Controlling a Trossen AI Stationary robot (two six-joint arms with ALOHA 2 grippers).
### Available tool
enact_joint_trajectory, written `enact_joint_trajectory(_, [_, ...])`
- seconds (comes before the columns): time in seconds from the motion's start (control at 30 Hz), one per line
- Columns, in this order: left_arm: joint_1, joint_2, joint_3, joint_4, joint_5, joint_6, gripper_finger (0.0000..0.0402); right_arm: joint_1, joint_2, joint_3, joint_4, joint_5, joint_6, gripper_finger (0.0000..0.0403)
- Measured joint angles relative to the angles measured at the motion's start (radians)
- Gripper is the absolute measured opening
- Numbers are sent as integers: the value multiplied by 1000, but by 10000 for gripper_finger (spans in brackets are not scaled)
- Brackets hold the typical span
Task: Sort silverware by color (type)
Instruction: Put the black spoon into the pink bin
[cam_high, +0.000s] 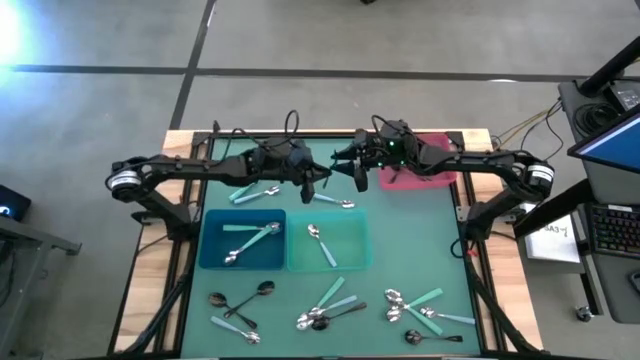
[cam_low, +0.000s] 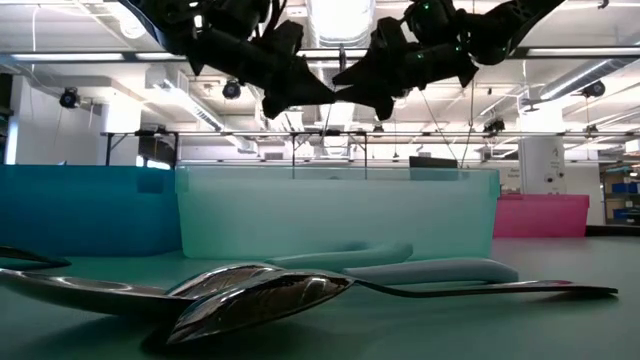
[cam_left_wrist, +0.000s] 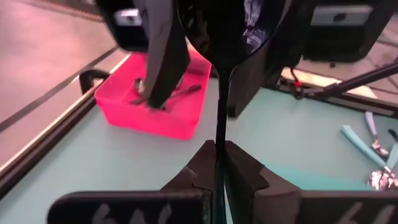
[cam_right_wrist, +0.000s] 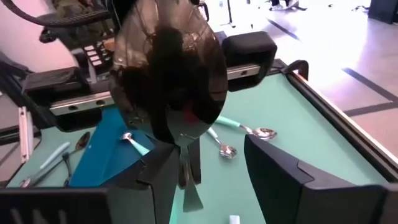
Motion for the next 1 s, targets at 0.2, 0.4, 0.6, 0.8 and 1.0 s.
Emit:
enact_joint_trajectory(0.2, [-2,13,0,47,1,-2,1,11,0,0,5,1,-10,153])
enact_joint_trajectory(0.4, [-6,28,6,70,4,-15,1,23,0,0,32,0,-25,89])
enact_joint_trajectory(0.6, [-8,33,9,91,-2,-16,1,26,0,0,43,-4,-52,12])
enact_joint_trajectory(0.8, [-8,33,9,91,-2,-45,8,19,0,0,45,-5,-49,9])
enact_joint_trajectory(1.0, [-9,30,9,84,1,-61,42,-19,-14,2,-10,23,-69,9])
